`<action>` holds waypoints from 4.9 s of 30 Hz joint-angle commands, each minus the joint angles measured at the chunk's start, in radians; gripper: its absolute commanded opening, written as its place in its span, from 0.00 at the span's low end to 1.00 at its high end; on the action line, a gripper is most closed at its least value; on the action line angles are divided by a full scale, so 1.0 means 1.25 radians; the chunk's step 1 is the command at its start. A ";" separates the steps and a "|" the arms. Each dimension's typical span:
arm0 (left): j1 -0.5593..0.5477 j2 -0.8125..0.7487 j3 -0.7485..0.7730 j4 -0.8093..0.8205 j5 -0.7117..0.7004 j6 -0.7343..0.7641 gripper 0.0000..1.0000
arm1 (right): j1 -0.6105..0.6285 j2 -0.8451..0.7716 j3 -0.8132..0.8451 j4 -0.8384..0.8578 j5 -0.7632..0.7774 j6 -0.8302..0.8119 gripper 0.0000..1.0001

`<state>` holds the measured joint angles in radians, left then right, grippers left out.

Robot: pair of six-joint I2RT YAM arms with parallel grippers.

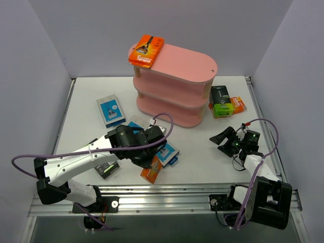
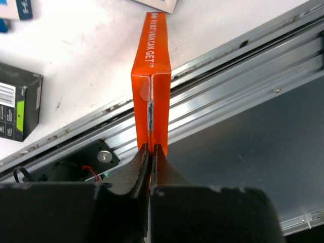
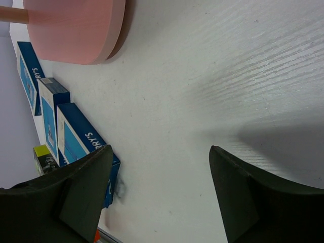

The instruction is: Place and organize the shaving razors onto the shelf

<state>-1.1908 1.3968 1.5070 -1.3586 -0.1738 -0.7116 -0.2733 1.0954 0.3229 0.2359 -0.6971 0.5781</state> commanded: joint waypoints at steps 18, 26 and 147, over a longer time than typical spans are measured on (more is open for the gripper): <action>-0.012 -0.013 0.336 -0.050 -0.196 0.120 0.02 | 0.005 0.000 0.014 -0.010 -0.014 -0.005 0.72; -0.003 -0.046 0.343 0.120 -0.187 0.210 0.02 | 0.005 0.007 0.015 -0.017 -0.002 -0.011 0.72; 0.242 0.153 -0.127 1.359 -0.491 -0.463 0.02 | 0.091 0.107 0.033 -0.013 0.020 -0.023 0.72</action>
<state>-0.8967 1.5677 1.3300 0.3550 -0.7818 -1.2980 -0.1684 1.2201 0.3458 0.2283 -0.6857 0.5709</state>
